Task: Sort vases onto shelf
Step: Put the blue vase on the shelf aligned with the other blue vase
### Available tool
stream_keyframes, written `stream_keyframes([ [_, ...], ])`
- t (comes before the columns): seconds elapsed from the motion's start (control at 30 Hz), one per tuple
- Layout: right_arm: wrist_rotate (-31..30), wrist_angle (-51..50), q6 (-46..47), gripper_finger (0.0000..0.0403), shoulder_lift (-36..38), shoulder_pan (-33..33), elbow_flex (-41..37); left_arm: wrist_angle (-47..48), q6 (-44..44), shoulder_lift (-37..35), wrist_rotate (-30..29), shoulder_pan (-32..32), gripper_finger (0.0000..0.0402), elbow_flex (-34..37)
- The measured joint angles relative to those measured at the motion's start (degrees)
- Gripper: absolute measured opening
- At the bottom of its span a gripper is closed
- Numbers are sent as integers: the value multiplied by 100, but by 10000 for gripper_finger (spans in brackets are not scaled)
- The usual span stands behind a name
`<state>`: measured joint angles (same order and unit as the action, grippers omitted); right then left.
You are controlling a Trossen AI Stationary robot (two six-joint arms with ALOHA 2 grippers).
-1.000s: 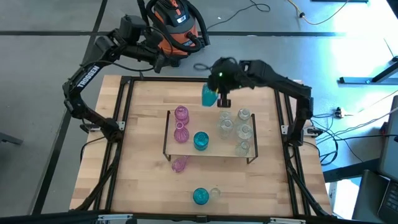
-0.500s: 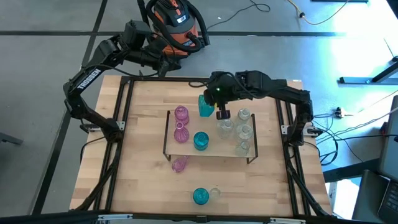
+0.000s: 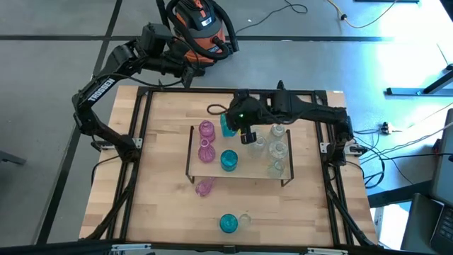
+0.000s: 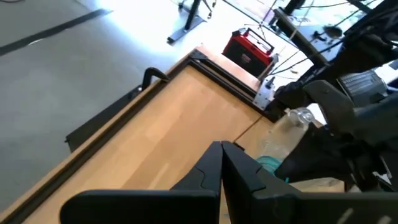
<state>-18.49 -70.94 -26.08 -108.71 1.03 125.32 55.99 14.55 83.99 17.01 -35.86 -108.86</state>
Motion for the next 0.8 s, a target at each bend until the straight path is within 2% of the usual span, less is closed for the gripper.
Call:
stream_keyframes([
  [0.23, -584, -320, -140, 0, -221, -227, 0, 0, -245, 0, -6, 123, 0, -2],
  [0.4, -573, -386, 101, 0, -233, -229, 0, 15, -254, 0, -7, 261, 0, -2],
  [0.8, -555, -296, 350, 0, -229, -327, 345, 288, -116, 0, -696, 691, 0, -7],
])
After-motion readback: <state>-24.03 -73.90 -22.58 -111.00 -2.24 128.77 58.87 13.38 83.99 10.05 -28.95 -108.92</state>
